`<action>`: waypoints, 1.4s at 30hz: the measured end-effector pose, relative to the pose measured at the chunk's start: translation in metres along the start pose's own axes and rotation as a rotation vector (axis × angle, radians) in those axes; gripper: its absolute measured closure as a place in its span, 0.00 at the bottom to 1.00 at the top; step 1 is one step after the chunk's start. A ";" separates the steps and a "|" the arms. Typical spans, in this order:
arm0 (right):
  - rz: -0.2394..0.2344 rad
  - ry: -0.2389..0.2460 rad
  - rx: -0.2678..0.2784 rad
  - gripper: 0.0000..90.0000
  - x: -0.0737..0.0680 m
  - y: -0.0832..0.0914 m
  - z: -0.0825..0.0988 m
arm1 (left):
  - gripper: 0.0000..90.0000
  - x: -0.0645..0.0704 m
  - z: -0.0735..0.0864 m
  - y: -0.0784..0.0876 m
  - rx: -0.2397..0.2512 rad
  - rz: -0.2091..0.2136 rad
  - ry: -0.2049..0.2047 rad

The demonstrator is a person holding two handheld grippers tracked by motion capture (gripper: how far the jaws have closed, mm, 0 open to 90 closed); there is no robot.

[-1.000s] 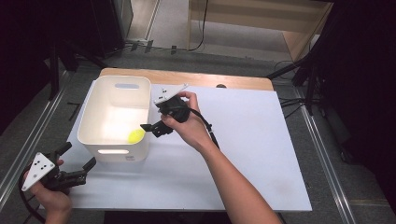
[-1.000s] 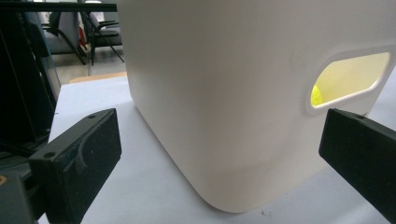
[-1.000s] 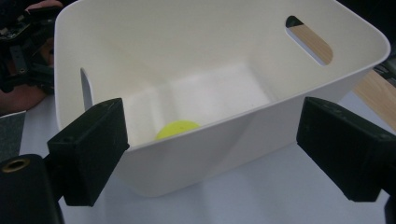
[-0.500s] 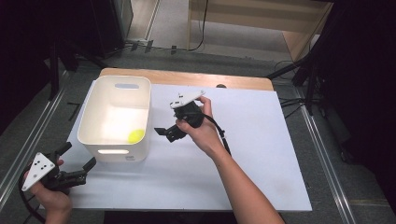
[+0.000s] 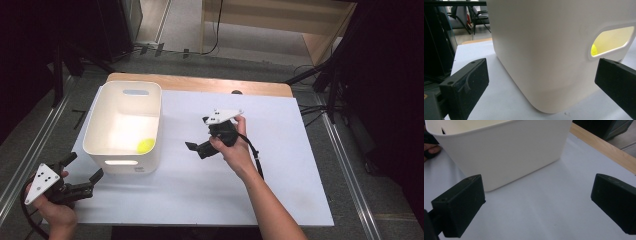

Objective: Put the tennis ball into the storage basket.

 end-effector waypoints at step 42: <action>0.132 -0.191 0.094 0.00 0.033 0.046 0.131 | 0.00 0.001 0.000 0.000 -0.015 -0.014 -0.006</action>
Point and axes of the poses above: each handheld gripper's, and its own axes: y roughly backward along the jaws, z roughly out of its underside, x roughly to its right, the point moved 4 cm from there along -y, roughly forward along the jaws, and after that the axes turned 12 degrees about -x, right-handed, at the moved point
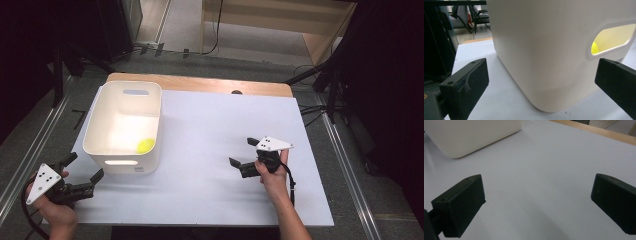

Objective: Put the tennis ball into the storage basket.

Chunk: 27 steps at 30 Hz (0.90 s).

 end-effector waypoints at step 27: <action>0.072 -0.103 0.054 0.00 0.029 0.035 0.051 | 0.00 0.000 0.000 0.000 0.000 -0.001 -0.003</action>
Point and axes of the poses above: each handheld gripper's, and its own axes: y roughly backward along the jaws, z roughly out of its underside, x roughly to its right, the point moved 4 cm from there along -y, roughly forward along the jaws, and after that the axes turned 12 degrees about -x, right-handed, at the moved point
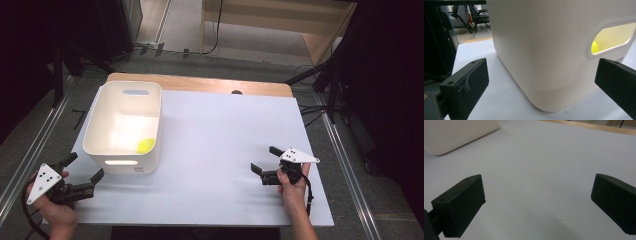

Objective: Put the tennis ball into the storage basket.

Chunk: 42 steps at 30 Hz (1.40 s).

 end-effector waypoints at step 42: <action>0.150 -0.104 -0.013 0.00 0.037 0.051 0.045 | 0.00 -0.001 0.000 0.000 0.005 0.016 0.008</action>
Point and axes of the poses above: each handheld gripper's, and its own axes: y roughly backward along the jaws, z roughly out of its underside, x roughly to its right, the point moved 4 cm from there along -y, roughly forward along the jaws, and after that the axes turned 12 degrees about -x, right-handed, at the moved point
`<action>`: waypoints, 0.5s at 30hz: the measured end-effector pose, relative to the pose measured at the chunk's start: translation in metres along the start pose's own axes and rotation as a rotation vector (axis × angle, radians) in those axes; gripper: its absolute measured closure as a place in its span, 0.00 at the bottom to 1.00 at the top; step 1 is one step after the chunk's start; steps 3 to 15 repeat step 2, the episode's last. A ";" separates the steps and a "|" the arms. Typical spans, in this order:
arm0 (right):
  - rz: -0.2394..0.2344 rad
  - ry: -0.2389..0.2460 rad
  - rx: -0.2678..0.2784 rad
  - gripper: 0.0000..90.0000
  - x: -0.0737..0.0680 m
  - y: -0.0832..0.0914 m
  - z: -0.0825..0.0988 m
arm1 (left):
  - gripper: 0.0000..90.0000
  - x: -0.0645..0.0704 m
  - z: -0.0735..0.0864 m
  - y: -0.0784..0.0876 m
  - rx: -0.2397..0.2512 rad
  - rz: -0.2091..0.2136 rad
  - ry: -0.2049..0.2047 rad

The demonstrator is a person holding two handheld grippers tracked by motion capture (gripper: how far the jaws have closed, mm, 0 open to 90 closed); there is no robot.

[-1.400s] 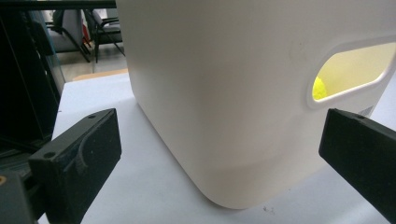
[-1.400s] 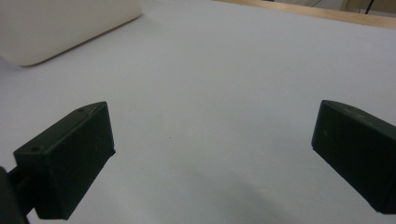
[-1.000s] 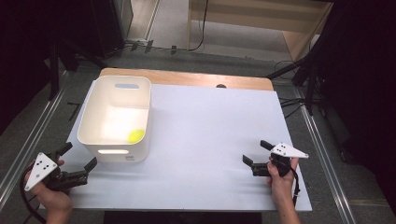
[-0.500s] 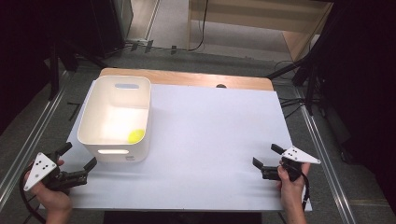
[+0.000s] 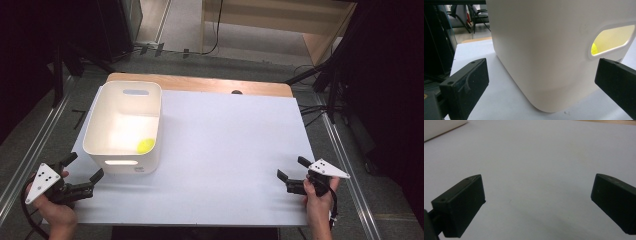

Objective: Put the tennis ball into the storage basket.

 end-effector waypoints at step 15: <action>-0.001 -0.003 -0.002 0.00 0.000 -0.001 0.000 | 0.00 0.000 0.000 0.000 0.000 0.000 0.001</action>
Point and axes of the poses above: each handheld gripper's, and its own axes: y roughly backward along the jaws, z roughly out of its underside, x roughly to its right, the point moved 4 cm from there along -y, roughly forward along the jaws, and after that the axes turned 12 degrees about -x, right-handed, at the moved point
